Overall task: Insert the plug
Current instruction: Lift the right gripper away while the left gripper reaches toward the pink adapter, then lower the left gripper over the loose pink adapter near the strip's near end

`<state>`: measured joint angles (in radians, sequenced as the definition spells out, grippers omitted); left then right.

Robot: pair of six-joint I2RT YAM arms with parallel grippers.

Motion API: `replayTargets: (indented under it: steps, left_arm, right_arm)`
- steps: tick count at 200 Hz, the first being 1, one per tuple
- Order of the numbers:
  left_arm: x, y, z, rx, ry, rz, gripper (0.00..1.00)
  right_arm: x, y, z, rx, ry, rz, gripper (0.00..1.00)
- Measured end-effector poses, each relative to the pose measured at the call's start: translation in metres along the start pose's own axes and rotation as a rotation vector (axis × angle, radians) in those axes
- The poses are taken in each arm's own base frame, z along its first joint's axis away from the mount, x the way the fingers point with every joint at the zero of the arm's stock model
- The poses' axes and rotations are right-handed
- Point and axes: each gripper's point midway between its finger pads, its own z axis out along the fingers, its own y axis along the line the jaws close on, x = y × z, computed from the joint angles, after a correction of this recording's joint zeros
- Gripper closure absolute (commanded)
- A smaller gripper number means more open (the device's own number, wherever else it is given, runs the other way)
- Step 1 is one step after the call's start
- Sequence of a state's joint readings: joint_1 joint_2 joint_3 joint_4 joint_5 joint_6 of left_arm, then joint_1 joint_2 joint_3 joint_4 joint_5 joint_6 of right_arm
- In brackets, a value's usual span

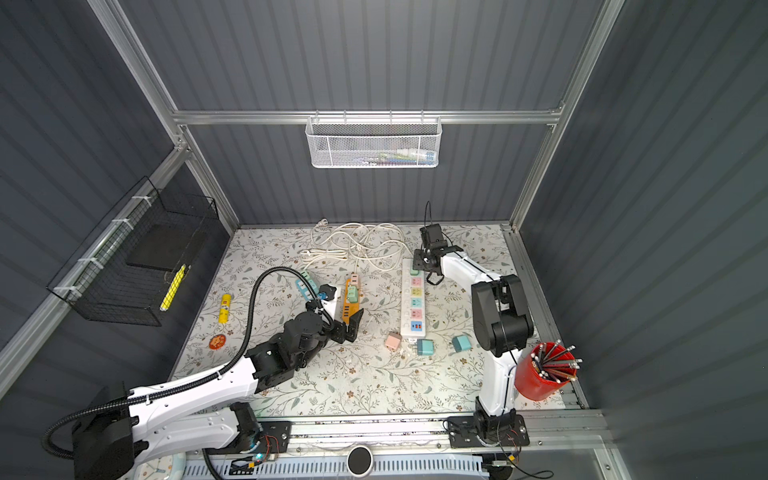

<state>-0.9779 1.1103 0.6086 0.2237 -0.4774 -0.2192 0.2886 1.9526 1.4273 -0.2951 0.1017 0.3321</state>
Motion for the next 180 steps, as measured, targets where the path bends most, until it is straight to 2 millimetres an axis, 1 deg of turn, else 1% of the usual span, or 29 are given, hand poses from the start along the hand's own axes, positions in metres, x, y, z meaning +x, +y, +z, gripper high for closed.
replayTargets:
  steps: [19,34,51,65,78,92,104,119,130,144,160,180]
  left_arm:
    - [0.001,-0.007,0.009,0.009,0.039,0.012,0.01]
    - [0.002,-0.017,0.021,0.02,0.093,0.026,0.05]
    - [0.006,-0.028,0.038,0.024,0.172,0.033,0.08]
    - [0.014,-0.037,0.052,0.022,0.251,0.042,0.09]
    - [0.025,-0.046,0.063,0.018,0.323,0.058,0.08]
    - [0.046,-0.059,0.07,0.025,0.413,0.095,0.07]
    - [0.068,-0.075,0.07,0.05,0.49,0.136,0.06]
    - [0.093,-0.089,0.067,0.074,0.582,0.185,0.06]
    - [0.107,-0.098,0.064,0.096,0.633,0.21,0.05]
    - [0.12,-0.104,0.062,0.117,0.686,0.225,0.05]
    - [0.13,-0.107,0.063,0.13,0.735,0.23,0.08]
    - [0.143,-0.113,0.072,0.138,0.779,0.233,0.1]
  right_arm:
    - [-0.001,0.001,-0.009,-0.006,0.002,0.0,0.36]
    - [-0.011,0.003,-0.027,-0.02,-0.03,0.004,0.36]
    - [-0.026,0.004,-0.062,-0.044,-0.098,0.022,0.36]
    - [-0.03,0.002,-0.092,-0.062,-0.151,0.046,0.36]
    - [-0.028,-0.003,-0.117,-0.073,-0.191,0.075,0.34]
    - [-0.016,-0.009,-0.133,-0.079,-0.201,0.102,0.32]
    - [-0.001,-0.014,-0.139,-0.076,-0.186,0.12,0.3]
    - [0.021,-0.021,-0.139,-0.07,-0.157,0.136,0.27]
    - [0.04,-0.027,-0.139,-0.061,-0.126,0.143,0.25]
    - [0.057,-0.033,-0.14,-0.05,-0.098,0.146,0.24]
    - [0.066,-0.037,-0.142,-0.045,-0.087,0.148,0.24]
    - [0.066,-0.036,-0.143,-0.048,-0.089,0.148,0.27]
